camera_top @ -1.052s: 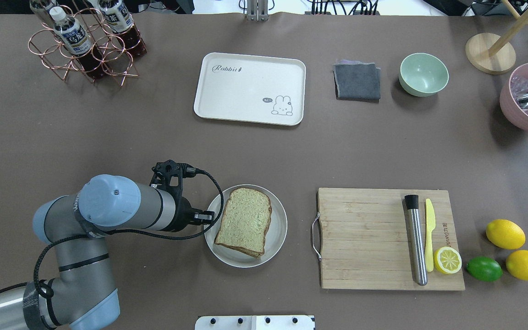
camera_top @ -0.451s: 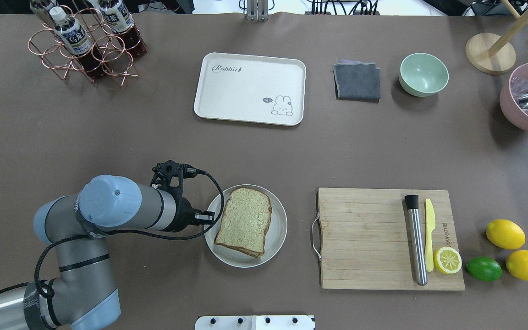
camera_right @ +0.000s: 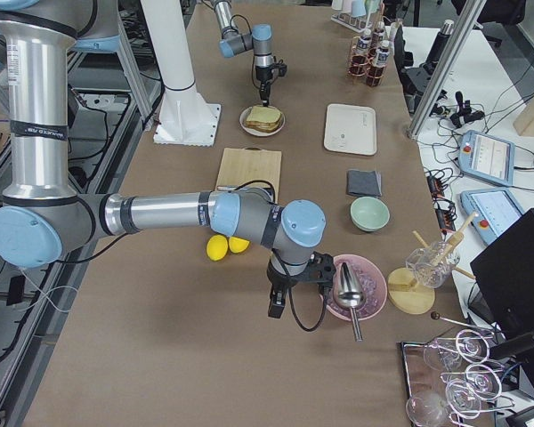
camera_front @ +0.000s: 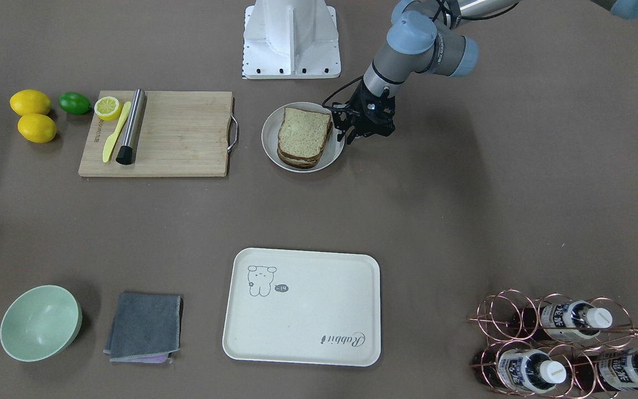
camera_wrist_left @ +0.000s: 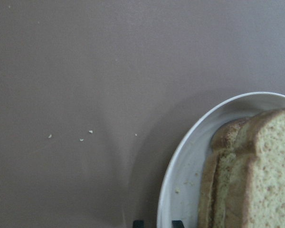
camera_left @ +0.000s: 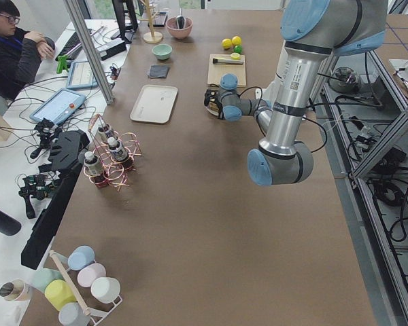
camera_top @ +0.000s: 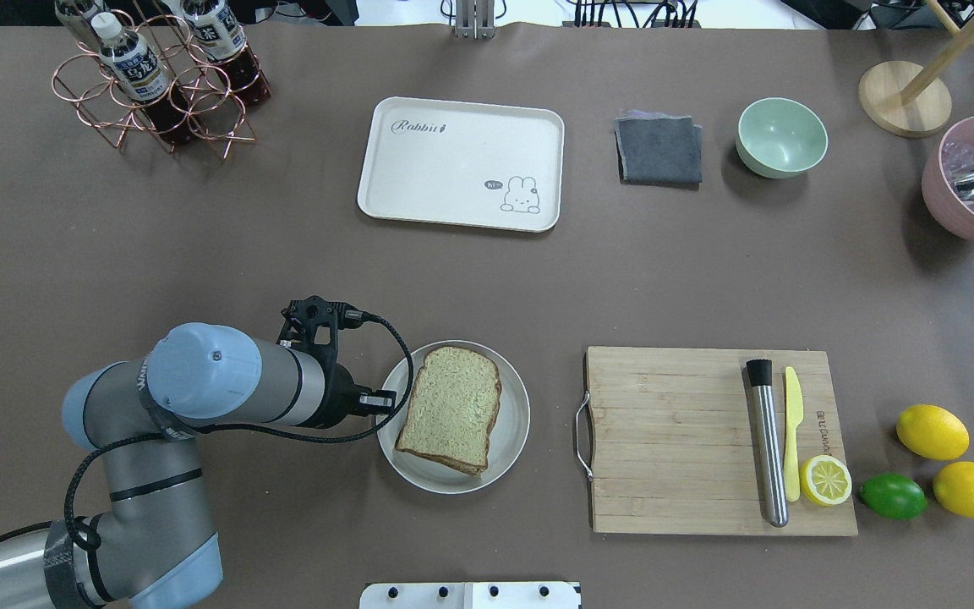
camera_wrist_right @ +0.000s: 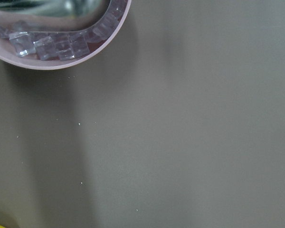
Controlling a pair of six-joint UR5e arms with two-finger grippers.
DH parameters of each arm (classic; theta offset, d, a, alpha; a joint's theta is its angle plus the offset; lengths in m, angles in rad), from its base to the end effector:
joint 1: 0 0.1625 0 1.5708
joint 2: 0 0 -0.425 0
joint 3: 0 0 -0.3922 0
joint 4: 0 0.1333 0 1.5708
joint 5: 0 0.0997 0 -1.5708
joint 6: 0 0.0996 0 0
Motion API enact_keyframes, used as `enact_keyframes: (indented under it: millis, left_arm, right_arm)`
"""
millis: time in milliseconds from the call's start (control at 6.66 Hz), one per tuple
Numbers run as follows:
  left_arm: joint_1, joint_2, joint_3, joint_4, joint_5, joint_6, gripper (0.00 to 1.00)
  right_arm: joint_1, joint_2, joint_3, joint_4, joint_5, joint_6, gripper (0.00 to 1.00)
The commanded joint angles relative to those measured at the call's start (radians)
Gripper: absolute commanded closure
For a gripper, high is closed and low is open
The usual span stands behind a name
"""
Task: Make sandwich and place on tray
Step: 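Grasp the rim of the white plate nearest the robot with the left gripper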
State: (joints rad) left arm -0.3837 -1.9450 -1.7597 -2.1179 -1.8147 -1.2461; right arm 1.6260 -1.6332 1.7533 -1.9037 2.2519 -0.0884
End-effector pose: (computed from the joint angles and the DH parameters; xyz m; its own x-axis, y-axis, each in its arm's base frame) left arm 0.5321 -0.3326 0.3024 0.4425 0.1552 -0.8832 0.0227 0.9827 0.1841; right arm 0.0950 -0.4394 0.6364 0.7701 0.0888 0.6317 0.0141 0.9876 -0.1560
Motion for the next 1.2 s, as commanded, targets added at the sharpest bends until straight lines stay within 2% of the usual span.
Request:
enact_keyframes:
  millis: [0, 150, 300, 451, 1052]
  left_arm:
    - [0.003, 0.0, 0.0, 0.001, 0.0, -0.001, 0.7]
    - [0.003, 0.0, 0.002, 0.001, 0.0, -0.001, 0.73]
    - [0.006, 0.0, 0.0, 0.001, 0.0, -0.001, 0.84]
    - [0.006, -0.003, 0.0, 0.001, 0.002, -0.001, 1.0]
    - [-0.018, -0.014, -0.009, 0.004, -0.012, 0.001, 1.0]
  right_arm:
    - [0.0, -0.004, 0.0, 0.0, 0.002, -0.001, 0.0]
    - [0.0, -0.005, 0.0, 0.0, 0.002, -0.001, 0.0]
    - [0.0, -0.005, 0.002, 0.0, 0.002, -0.001, 0.0]
    - [0.0, -0.005, 0.002, 0.0, 0.002, -0.001, 0.0]
    - [0.0, -0.007, -0.008, 0.002, 0.002, -0.002, 0.0]
